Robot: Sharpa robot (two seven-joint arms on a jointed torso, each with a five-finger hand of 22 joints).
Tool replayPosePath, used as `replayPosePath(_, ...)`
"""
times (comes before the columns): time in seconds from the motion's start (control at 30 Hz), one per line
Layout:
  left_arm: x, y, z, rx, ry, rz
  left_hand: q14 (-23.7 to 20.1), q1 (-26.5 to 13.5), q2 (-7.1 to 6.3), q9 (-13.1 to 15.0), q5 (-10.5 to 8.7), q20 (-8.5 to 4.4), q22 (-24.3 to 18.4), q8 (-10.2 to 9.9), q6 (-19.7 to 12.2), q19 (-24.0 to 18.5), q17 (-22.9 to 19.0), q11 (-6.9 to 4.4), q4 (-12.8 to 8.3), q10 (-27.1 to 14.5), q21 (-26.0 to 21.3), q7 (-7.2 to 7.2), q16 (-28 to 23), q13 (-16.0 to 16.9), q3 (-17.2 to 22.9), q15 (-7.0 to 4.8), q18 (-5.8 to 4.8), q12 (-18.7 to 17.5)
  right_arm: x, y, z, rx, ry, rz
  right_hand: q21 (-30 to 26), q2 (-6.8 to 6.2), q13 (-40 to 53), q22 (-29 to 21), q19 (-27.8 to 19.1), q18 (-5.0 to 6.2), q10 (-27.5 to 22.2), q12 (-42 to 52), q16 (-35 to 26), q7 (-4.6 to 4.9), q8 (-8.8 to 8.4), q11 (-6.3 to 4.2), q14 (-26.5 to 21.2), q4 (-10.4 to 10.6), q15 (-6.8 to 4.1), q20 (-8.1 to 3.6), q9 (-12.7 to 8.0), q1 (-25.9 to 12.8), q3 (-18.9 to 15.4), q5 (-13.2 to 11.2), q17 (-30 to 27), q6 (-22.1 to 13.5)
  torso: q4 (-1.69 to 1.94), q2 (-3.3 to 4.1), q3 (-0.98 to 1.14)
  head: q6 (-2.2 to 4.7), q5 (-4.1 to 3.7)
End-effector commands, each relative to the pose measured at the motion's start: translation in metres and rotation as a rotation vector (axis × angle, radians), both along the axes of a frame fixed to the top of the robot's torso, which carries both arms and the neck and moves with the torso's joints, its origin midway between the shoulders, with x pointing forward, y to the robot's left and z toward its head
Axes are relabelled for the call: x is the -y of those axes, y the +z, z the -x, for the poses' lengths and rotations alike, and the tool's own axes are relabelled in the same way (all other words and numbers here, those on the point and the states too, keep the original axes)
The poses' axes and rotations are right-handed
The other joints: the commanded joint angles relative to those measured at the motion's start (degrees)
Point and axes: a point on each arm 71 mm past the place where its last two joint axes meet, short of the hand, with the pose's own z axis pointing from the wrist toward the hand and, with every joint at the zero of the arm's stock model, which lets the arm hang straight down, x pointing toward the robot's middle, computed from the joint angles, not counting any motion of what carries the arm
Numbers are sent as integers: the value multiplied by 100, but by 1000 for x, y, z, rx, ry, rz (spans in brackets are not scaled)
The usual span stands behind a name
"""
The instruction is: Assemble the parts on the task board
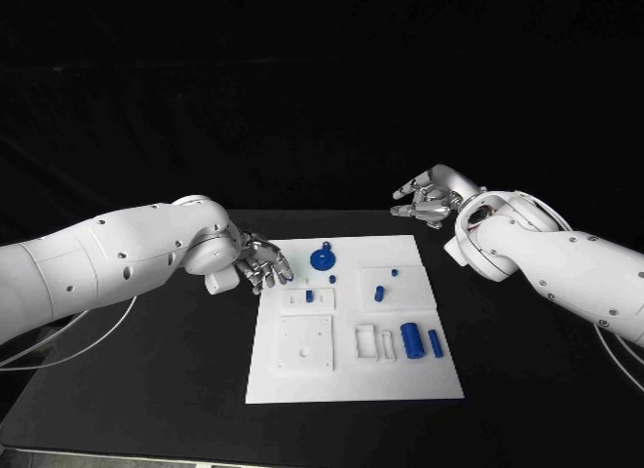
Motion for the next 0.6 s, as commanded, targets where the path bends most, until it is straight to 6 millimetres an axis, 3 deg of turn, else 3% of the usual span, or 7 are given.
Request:
replayPosePath(0.03, 1, 1, 2, 51, 45, -12, 78, -81, -1, -11, -50, -8, 112, 18, 947, 57, 12, -34, 58, 185, 29, -654, 16, 14, -14, -8, -25, 14, -1, -1, 1, -8, 14, 13, 1, -8, 3, 523, 316, 107, -21, -4, -34, 7, -23, -4, 15, 7, -39, -30, 3, -33, 45, 40, 1, 27, 3, -29, -11, -33, 5)
replayPosePath(0.6, 17, -8, 12, 130, -5, -88, 314, -196, -34, 0, -173, 0, 115, 20, 1245, 177, 350, -84, 390, 267, 159, -739, -20, 177, -66, -38, 15, 319, -2, -5, 3, -17, 17, 14, -3, -14, 5, 524, 315, 107, -22, -4, -41, 8, -23, -5, 13, -38, -40, -31, 3, -53, 113, 136, -1, 28, -3, -4, -5, -44, 21)
